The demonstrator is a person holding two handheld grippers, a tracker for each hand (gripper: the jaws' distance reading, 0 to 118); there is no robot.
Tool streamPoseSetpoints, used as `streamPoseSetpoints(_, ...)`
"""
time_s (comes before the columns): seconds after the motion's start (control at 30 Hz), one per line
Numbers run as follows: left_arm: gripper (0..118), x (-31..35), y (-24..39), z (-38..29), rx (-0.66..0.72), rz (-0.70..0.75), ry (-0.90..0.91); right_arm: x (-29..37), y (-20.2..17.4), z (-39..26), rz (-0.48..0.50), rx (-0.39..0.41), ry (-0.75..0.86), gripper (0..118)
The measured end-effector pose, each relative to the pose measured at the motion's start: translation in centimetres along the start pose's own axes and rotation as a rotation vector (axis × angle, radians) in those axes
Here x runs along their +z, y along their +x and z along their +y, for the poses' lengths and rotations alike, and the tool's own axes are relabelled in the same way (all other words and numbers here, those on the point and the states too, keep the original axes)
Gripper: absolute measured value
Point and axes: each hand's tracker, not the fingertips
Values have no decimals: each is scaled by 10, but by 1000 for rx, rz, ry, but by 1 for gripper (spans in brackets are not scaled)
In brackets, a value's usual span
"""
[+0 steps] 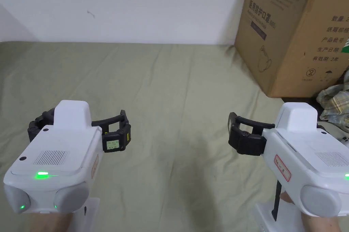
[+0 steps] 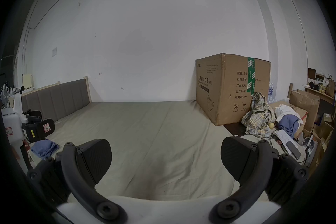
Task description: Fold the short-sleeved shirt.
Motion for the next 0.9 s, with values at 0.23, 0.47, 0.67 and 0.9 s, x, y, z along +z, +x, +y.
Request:
streamPoseSetpoints(0.23, 118, 0, 1, 1, 3, 0, 2, 0, 1, 1, 0, -1, 3, 118)
streamPoseSetpoints(0.47, 118, -1, 1, 1, -2, -5, 1, 0, 1, 2, -6, 9, 9, 118)
streamPoseSetpoints(0.67, 118, -1, 1, 2, -3, -6, 2, -1, -1, 2, -7, 17, 1, 118)
streamPoseSetpoints(0.9, 118, -7, 9, 0, -4, 44, -105, -27, -2, 9, -98, -43, -376, 118)
